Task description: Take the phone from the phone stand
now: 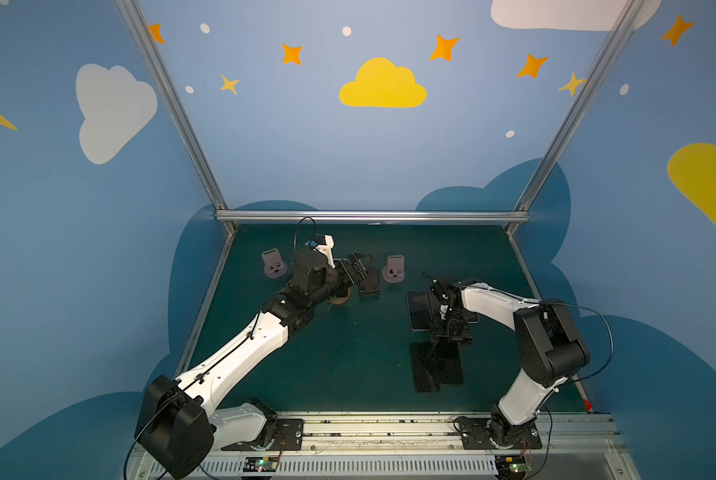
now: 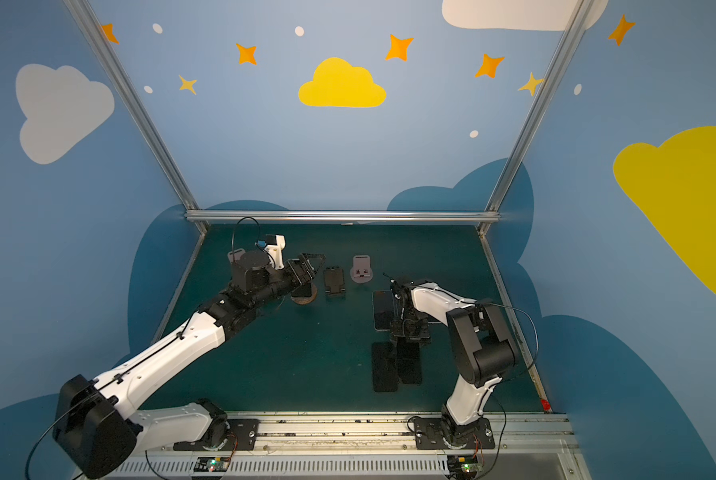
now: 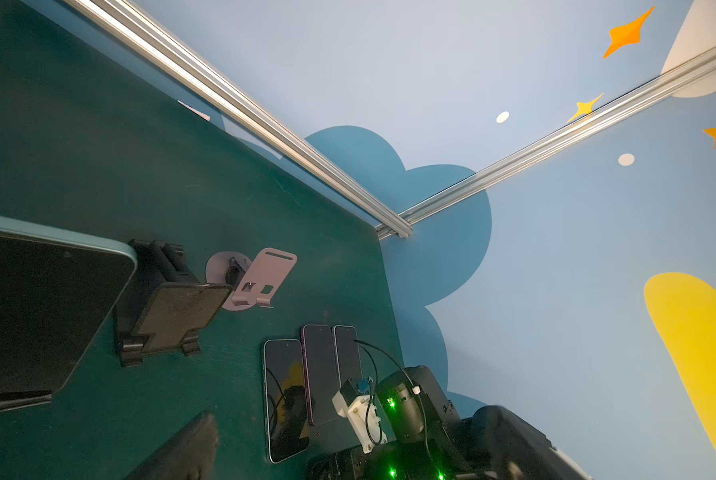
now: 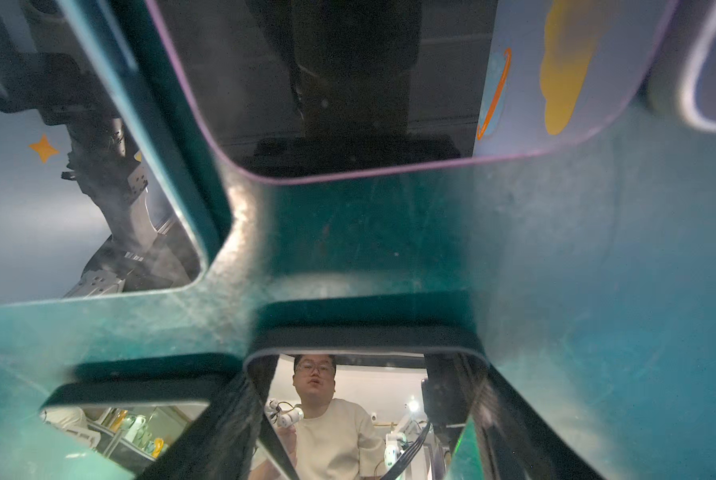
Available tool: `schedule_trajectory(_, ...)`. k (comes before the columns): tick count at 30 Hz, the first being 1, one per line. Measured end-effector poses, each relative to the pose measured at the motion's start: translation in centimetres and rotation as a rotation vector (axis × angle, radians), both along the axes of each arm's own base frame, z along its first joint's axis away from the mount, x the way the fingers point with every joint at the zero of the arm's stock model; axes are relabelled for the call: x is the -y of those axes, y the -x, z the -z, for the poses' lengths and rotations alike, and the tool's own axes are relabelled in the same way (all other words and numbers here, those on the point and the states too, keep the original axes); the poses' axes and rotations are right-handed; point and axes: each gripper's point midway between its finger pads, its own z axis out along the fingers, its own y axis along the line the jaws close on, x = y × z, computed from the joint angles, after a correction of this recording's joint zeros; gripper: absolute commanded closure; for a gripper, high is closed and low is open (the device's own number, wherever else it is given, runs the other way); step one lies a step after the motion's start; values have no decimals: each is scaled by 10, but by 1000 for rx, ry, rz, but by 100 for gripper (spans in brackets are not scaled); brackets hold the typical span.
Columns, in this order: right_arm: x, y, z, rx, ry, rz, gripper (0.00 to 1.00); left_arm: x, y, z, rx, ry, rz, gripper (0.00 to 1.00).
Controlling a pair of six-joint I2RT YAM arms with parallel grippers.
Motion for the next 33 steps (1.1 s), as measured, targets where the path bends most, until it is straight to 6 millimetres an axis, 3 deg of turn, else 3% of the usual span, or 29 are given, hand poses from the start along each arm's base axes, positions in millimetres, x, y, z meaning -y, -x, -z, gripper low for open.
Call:
schedule_trajectory(13,-12,2,-7,28,-39,-20,22,5,3,-1,11,-9,16,0)
schedule_trajectory(24,-10,-4,-27,90,-43,-15,16,4,2,0,25,-27,13,0)
schedule_trajectory(29,-11,-15,-60,179,-48,-21,16,-2,2,-2,41,-57,-8,0)
schedule_trajectory(33,-19,-27,-106,308,-82,-37,16,-11,1,-2,52,-89,-43,0)
